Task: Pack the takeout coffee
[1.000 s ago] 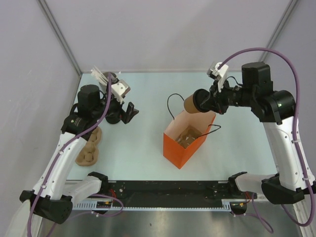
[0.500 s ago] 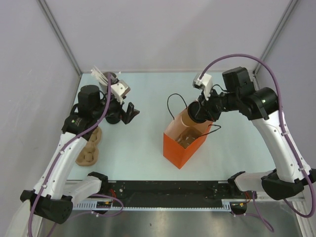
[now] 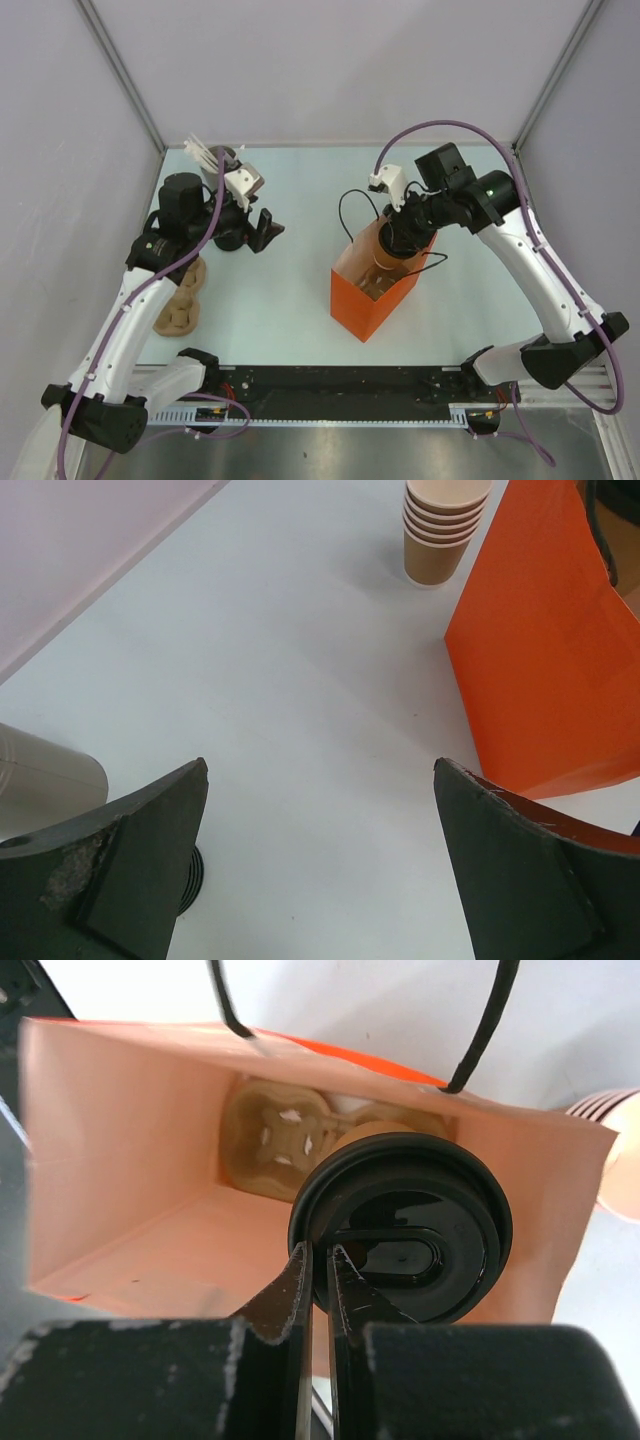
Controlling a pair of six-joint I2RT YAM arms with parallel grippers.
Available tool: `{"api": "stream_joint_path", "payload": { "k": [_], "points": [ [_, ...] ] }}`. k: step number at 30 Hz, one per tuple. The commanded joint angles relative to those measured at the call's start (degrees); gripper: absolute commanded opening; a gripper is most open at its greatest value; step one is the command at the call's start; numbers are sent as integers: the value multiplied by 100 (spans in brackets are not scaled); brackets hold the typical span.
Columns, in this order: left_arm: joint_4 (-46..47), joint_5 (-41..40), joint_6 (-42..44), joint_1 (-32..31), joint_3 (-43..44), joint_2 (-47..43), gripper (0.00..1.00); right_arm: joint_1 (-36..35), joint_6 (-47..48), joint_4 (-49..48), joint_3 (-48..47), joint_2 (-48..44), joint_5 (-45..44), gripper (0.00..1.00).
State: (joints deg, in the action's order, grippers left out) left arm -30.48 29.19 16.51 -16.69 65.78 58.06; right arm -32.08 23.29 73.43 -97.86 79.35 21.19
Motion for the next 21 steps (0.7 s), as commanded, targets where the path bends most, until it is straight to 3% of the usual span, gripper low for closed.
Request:
{"api": "stream_joint_path", "payload": {
  "k": [1, 7, 15, 21],
  "points": [
    [209, 219, -104, 60, -12, -111, 100, -27, 150, -91, 249, 142, -326, 0],
    [314, 411, -288, 60, 49, -50, 99, -18, 194, -364, 522, 247, -335, 0],
    [885, 1475, -1027, -53, 1015, 767, 99, -1, 246, -575, 830, 168, -300, 0],
    [1131, 1221, -1237, -642, 1561, 1646, 99, 87, 229, -602, 830, 212, -221, 0]
  ]
}}
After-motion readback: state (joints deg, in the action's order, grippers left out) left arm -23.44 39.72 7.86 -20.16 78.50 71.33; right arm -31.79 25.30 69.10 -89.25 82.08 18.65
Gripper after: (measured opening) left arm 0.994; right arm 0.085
